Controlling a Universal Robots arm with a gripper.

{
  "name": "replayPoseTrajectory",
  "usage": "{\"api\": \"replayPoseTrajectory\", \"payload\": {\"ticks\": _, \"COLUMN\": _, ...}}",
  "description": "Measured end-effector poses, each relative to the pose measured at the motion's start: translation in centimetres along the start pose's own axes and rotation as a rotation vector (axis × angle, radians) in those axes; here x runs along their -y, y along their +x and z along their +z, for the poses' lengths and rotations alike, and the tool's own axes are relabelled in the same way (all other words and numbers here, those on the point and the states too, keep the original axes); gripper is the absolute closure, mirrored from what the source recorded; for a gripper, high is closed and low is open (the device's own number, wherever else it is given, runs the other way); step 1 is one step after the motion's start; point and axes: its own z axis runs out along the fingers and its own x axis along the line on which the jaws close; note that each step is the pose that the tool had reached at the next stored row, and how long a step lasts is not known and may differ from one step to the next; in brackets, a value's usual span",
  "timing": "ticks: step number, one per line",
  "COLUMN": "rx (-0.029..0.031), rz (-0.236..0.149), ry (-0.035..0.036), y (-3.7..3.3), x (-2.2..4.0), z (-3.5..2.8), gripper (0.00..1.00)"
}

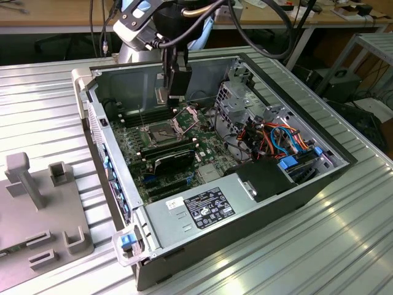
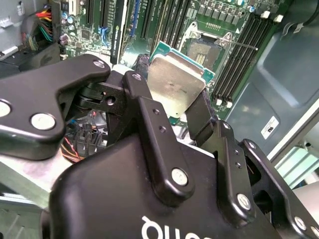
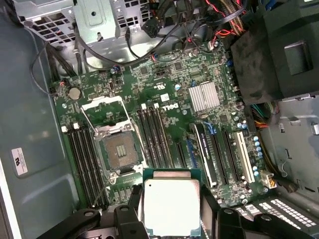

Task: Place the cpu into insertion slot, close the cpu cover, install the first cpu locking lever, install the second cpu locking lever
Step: 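Place the cpu into insertion slot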

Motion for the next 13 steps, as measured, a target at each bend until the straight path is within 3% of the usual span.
{"api": "replayPoseTrajectory", "payload": {"ticks": 13, "rx": -0.0004, "rz": -0.012, "ry": -0.0003, "y": 0.0, "x": 0.0, "z": 0.0, "gripper": 0.45}}
